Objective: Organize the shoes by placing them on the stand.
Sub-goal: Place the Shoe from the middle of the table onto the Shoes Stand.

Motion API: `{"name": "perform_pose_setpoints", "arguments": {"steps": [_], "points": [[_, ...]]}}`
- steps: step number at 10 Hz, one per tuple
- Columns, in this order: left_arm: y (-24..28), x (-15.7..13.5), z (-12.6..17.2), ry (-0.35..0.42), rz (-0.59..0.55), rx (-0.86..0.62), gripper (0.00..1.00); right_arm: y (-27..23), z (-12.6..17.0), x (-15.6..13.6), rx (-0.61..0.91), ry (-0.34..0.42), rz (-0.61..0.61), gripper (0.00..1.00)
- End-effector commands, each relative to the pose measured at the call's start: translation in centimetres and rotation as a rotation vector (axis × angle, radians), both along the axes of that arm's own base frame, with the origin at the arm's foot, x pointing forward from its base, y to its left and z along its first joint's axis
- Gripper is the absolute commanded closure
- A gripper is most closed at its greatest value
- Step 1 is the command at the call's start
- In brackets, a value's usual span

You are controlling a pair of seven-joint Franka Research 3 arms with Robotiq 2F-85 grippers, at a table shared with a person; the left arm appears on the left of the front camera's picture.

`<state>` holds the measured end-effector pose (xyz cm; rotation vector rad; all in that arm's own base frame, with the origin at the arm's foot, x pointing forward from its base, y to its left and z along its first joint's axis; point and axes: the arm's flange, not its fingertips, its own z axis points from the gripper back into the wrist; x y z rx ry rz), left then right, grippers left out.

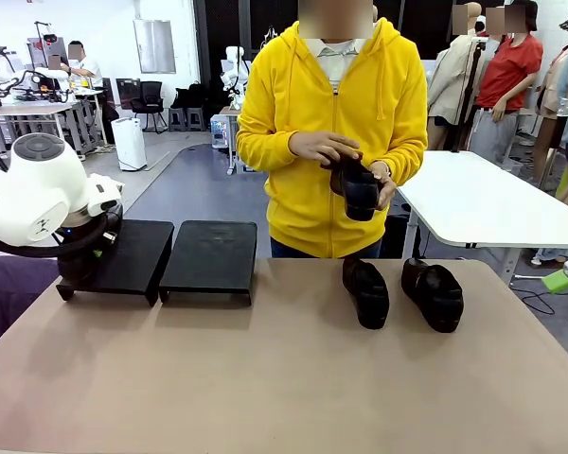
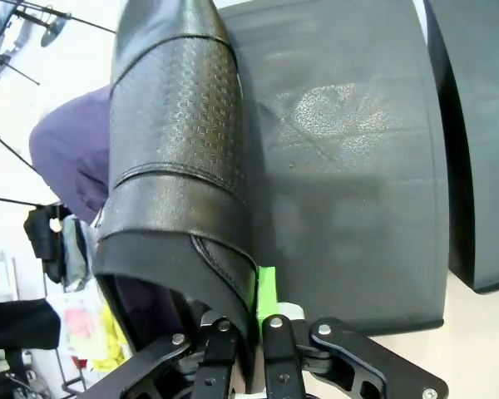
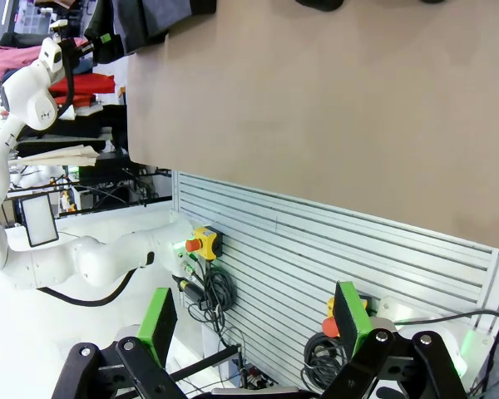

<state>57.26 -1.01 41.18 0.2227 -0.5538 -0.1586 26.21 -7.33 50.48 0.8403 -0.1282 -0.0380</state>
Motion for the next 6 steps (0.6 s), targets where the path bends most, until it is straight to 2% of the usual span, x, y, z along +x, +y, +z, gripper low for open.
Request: {"name": "perform_pose_setpoints", "arguments": {"steps": [1, 6], "points": [[-0.08, 0.48, 0.13, -0.009, 0.008, -0.014, 0.00, -0.46, 0.02, -0.02, -0.005, -0.017, 0.021, 0.00], [0.01, 0.83, 0.84, 0.080, 0.004, -0.068, 0.00, -0.46, 0.02, -0.02, -0.005, -0.017, 0.021, 0.00]]}}
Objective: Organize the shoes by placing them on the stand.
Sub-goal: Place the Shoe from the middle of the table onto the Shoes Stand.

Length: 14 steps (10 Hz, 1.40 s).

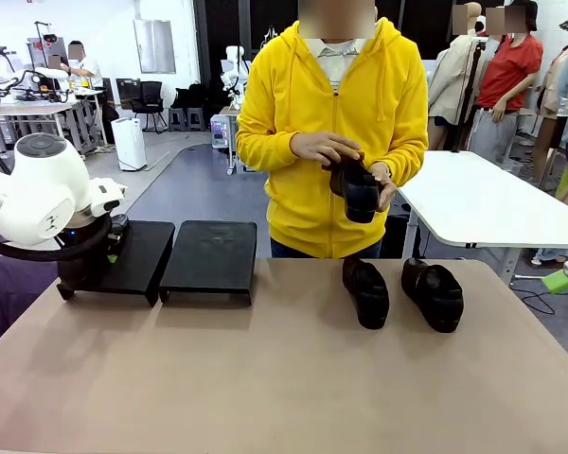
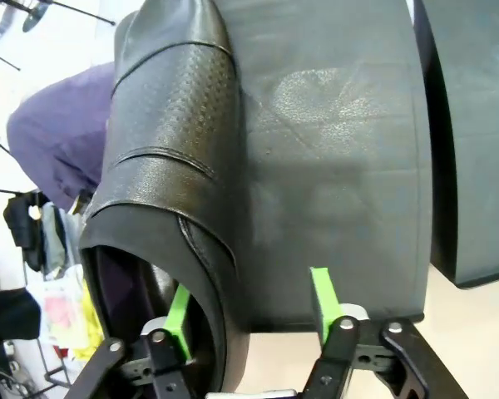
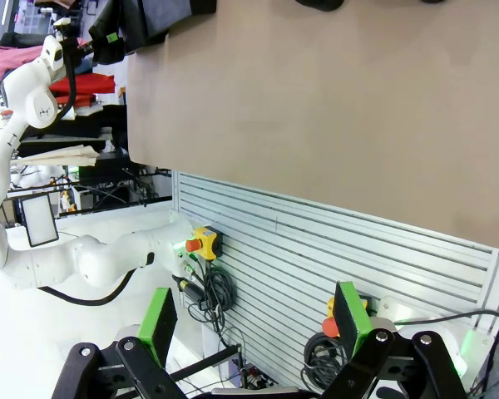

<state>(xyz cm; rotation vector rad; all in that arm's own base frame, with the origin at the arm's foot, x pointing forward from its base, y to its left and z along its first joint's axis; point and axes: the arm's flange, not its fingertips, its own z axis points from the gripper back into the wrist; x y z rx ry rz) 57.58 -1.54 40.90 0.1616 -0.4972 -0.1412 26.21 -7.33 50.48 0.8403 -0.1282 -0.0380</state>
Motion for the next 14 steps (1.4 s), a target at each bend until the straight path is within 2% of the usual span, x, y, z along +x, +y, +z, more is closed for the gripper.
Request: {"name": "perform_pose_setpoints", "arguments": {"steps": [1, 2, 5, 6, 7, 8, 9, 10, 11, 13, 14], "points": [[0.5, 0.4, 1.9, 0.032, -0.016, -0.041, 0.00, -0.5, 0.0, 0.0, -0.005, -0.017, 0.021, 0.00], [0.6, 0.1, 3.4, 0.063, -0.013, -0.046, 0.00, -0.5, 0.0, 0.0, -0.005, -0.017, 0.021, 0.00], [1.3, -3.0, 12.7, 0.135, -0.082, -0.025, 0.00, -0.5, 0.0, 0.0, -0.005, -0.017, 0.021, 0.00], [1.5, -4.7, 16.1, 0.192, -0.185, -0.038, 0.00, -0.5, 0.0, 0.0, -0.005, -0.017, 0.021, 0.00], [1.3, -6.8, 18.9, 0.272, -0.412, -0.112, 0.00, -0.5, 0.0, 0.0, -0.005, -0.017, 0.021, 0.00], [1.2, -10.3, 20.8, 0.347, -0.561, -0.172, 0.00, -0.5, 0.0, 0.0, -0.005, -0.017, 0.021, 0.00], [1.1, -14.3, 21.3, 0.385, -0.618, -0.194, 0.00, -0.5, 0.0, 0.0, -0.005, -0.017, 0.021, 0.00], [0.9, -19.3, 21.1, 0.373, -0.628, -0.192, 0.00, -0.5, 0.0, 0.0, -0.005, -0.017, 0.021, 0.00], [0.7, -24.8, 20.4, 0.333, -0.585, -0.180, 0.00, -0.5, 0.0, 0.0, -0.005, -0.017, 0.021, 0.00], [1.1, -34.7, 17.8, 0.232, -0.386, -0.194, 0.00, -0.5, 0.0, 0.0, -0.005, -0.017, 0.021, 0.00], [2.4, -37.1, 17.1, 0.195, -0.320, -0.237, 0.00, -0.5, 0.0, 0.0, -0.005, -0.017, 0.021, 0.00]]}}
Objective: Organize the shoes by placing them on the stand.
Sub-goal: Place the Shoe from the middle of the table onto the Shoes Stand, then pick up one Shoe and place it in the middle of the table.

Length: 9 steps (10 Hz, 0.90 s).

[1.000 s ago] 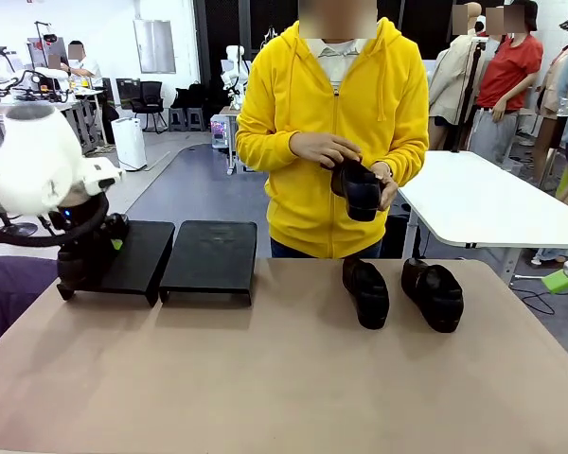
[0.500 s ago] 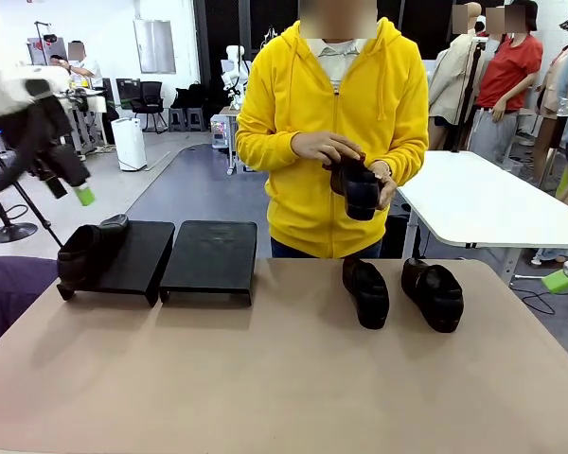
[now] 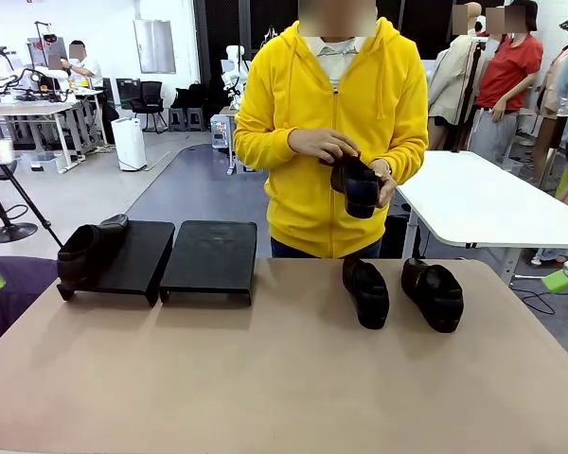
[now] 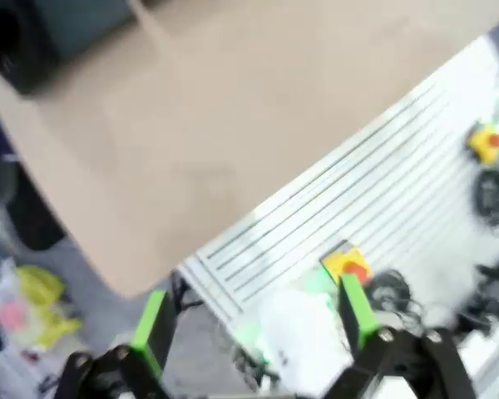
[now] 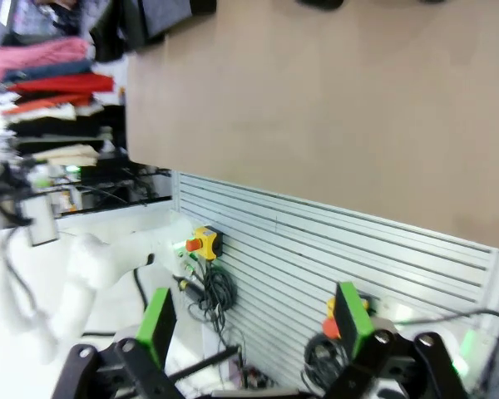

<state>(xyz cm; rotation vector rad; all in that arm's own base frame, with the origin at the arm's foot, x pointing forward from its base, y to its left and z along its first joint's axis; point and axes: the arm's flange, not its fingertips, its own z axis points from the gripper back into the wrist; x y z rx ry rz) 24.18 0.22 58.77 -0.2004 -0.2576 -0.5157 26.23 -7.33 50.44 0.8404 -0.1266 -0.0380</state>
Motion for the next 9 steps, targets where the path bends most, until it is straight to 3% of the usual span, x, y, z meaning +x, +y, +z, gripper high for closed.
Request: {"name": "perform_pose_setpoints", "arguments": {"steps": [1, 2, 3, 9], "points": [[2.6, -3.8, -1.6, -0.079, 0.199, -0.054, 0.00, -0.5, 0.1, 0.0, -0.005, -0.019, 0.020, 0.00], [5.1, -1.8, -2.9, -0.056, 0.320, -0.045, 0.00, -0.5, 0.1, 0.0, -0.005, -0.019, 0.020, 0.00], [1.1, -3.0, -1.2, -0.029, 0.100, -0.031, 0.00, -0.5, 0.1, 0.0, -0.005, -0.019, 0.020, 0.00], [1.1, -3.0, -1.2, -0.029, 0.100, -0.031, 0.00, -0.5, 0.1, 0.0, -0.005, -0.019, 0.020, 0.00]]}}
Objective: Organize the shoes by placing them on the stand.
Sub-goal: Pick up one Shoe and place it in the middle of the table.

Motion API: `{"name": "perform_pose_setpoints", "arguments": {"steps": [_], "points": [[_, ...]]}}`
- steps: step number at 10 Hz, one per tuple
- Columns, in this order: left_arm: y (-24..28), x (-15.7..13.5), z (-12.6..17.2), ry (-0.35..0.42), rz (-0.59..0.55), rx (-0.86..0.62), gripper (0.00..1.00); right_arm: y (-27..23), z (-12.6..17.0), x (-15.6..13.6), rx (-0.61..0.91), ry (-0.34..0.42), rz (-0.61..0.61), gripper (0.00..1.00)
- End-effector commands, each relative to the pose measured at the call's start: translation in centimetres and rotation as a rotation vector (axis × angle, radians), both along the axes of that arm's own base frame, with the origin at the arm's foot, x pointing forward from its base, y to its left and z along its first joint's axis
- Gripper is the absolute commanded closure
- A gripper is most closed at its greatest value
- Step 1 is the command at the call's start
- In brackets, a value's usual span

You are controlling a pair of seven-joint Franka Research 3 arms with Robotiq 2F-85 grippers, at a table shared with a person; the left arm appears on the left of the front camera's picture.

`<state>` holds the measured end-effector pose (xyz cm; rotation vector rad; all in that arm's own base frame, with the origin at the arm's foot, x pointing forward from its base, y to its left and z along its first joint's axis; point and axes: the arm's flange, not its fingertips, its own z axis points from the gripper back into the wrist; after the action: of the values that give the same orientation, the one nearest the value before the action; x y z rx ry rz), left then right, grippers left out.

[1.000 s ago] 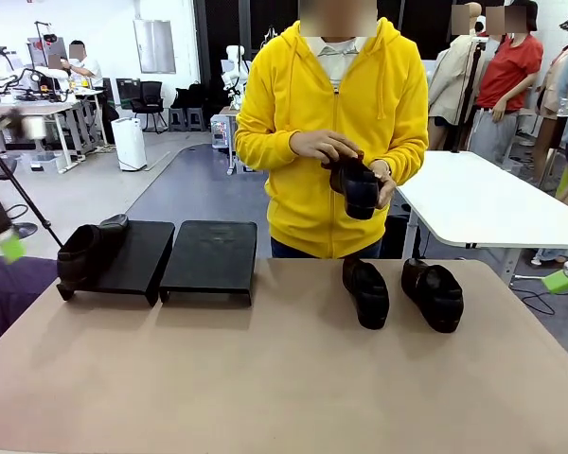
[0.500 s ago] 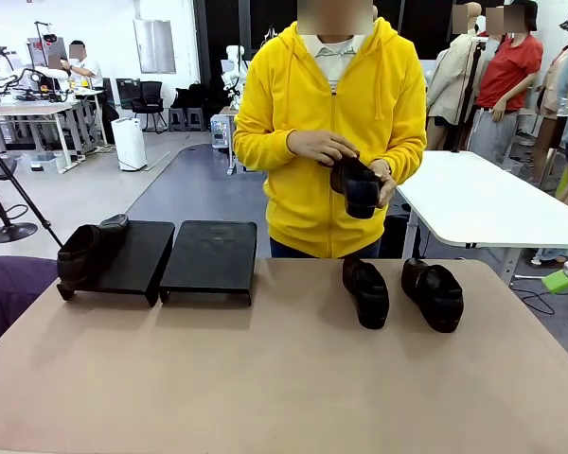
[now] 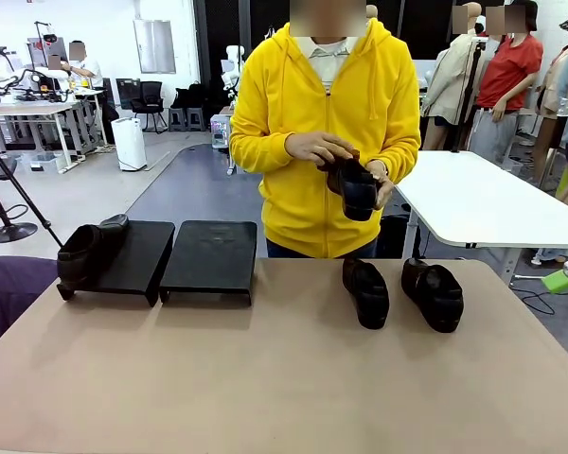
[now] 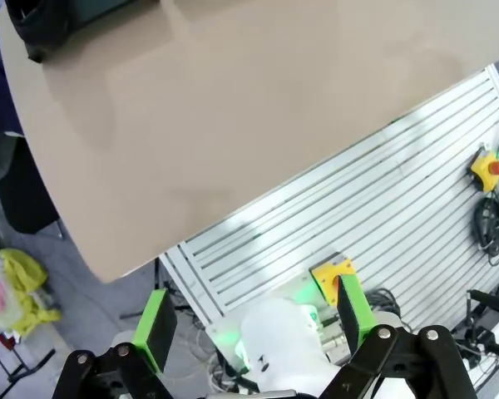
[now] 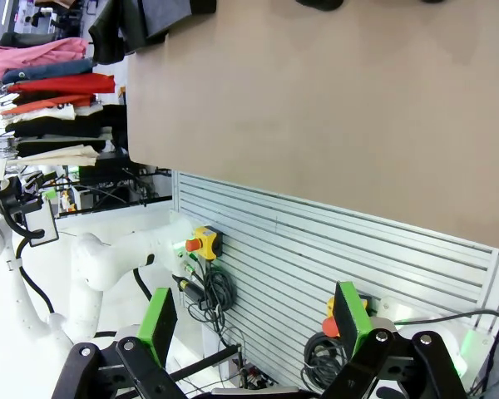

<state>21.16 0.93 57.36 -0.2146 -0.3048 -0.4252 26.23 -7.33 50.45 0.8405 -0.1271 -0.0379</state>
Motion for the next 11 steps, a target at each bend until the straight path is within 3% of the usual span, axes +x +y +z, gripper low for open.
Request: {"name": "perform_pose_setpoints", "arguments": {"steps": [1, 6, 7, 8, 9, 11], "points": [[0.4, 0.0, 0.3, 0.002, 0.010, 0.004, 0.00, -0.5, 0.1, 0.0, -0.005, -0.018, 0.020, 0.00], [0.4, 0.0, 0.3, 0.002, 0.010, 0.004, 0.00, 0.0, 0.0, 0.0, 0.000, 0.000, 0.000, 0.00], [0.4, 0.0, 0.3, 0.002, 0.010, 0.004, 0.00, 2.6, 0.5, 2.4, -0.099, -0.049, -0.016, 0.00], [0.4, 0.0, 0.3, 0.002, 0.010, 0.004, 0.00, 5.3, 0.4, 6.5, -0.200, -0.080, 0.049, 0.00], [0.4, 0.0, 0.3, 0.002, 0.010, 0.004, 0.00, 7.5, -0.1, 10.4, -0.270, -0.106, 0.034, 0.00], [0.4, 0.0, 0.3, 0.002, 0.010, 0.004, 0.00, 10.0, -2.2, 16.8, -0.290, -0.176, 0.014, 0.00]]}}
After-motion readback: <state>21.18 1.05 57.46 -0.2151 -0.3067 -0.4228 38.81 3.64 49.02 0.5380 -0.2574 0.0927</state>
